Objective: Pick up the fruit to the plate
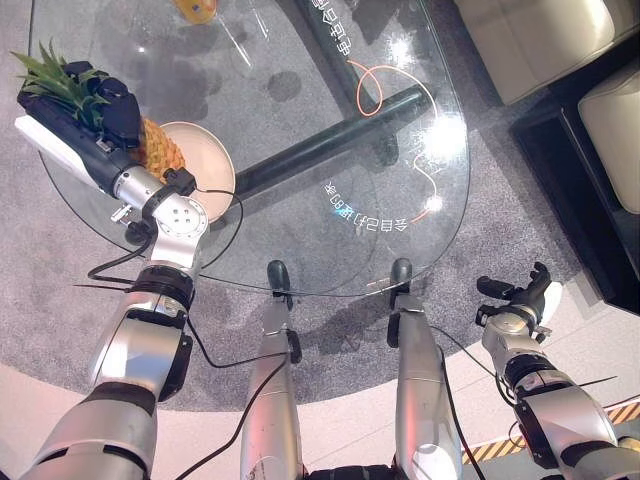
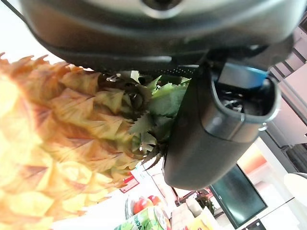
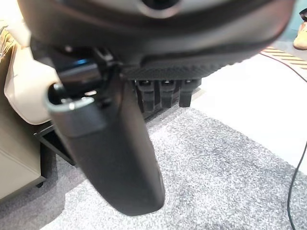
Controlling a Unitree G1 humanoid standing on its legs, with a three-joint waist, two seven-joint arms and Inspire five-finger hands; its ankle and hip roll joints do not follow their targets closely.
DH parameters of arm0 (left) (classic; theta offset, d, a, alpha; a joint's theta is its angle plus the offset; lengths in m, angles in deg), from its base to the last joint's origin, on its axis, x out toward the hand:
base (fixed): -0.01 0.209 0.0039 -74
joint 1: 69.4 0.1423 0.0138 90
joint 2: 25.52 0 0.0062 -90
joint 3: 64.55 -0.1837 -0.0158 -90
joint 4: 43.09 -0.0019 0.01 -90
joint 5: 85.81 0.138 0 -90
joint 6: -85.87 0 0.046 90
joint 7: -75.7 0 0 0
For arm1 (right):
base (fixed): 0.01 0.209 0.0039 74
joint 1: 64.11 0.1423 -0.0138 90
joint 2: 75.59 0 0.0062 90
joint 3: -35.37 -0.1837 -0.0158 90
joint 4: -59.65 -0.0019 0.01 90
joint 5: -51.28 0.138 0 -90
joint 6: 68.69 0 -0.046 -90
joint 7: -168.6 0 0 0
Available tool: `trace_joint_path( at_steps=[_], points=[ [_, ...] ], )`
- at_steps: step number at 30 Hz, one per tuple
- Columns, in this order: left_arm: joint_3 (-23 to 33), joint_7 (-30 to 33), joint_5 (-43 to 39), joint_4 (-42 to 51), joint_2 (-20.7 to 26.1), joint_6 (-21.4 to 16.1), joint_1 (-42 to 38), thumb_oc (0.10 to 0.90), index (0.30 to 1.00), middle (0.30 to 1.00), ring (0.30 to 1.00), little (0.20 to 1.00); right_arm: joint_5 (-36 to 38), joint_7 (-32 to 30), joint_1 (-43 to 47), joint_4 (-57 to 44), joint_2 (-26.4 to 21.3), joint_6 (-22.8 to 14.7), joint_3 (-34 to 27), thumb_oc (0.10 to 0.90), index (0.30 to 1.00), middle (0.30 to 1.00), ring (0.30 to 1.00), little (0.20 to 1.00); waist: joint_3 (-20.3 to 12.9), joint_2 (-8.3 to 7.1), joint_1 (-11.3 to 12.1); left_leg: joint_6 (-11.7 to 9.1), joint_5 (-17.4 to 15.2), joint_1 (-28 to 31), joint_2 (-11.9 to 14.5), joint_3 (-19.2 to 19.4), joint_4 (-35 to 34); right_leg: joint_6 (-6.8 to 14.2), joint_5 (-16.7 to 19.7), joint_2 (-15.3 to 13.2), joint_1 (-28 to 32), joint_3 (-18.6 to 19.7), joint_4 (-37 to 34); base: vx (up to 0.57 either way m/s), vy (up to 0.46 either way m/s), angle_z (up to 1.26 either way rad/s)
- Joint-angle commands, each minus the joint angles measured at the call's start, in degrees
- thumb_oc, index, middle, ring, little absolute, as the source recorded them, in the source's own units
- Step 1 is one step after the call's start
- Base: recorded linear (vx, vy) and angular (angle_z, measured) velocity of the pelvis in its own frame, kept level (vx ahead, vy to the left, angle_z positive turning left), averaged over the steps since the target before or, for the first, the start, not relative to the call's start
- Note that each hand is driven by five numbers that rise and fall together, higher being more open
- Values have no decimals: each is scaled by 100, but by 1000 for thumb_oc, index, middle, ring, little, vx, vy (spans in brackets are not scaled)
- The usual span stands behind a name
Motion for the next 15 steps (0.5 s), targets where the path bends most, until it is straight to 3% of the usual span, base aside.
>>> trace_joint_path(
  at_steps=[1, 8, 11, 15],
  points=[
    [122, 73, -12, -145, 561, -475, -805, 100, 300, 300, 300, 200, -66, -171, -64, 102, -100, -69, 11, 800, 900, 900, 900, 900, -148, -253, 118, 209, -635, -58, -4, 151, 657, -145, 468, 13, 54, -69, -519, 0, 0, 0],
    [136, -154, -144, -244, 552, -587, -809, 100, 300, 300, 300, 200, -90, -170, -20, 106, -123, -67, -3, 800, 900, 900, 900, 900, -148, -275, 100, 219, -707, -101, -18, 159, 763, -160, 455, 21, 16, -61, -489, 0, 0, 0],
    [95, -230, -193, -259, 548, -581, -802, 259, 436, 436, 436, 359, -71, -173, -64, 94, -107, -69, 14, 800, 900, 900, 900, 900, -148, -301, 92, 218, -791, -77, -14, 167, 823, -150, 407, 21, 46, -51, -465, 0, 0, 0],
    [66, -286, -247, -282, 542, -619, -810, 399, 556, 556, 556, 499, -66, -180, -87, 94, -92, -97, 28, 800, 900, 900, 900, 900, -148, -316, 81, 227, -810, -92, -15, 183, 828, -151, 417, 27, 26, -43, -479, 0, 0, 0]
  ],
)
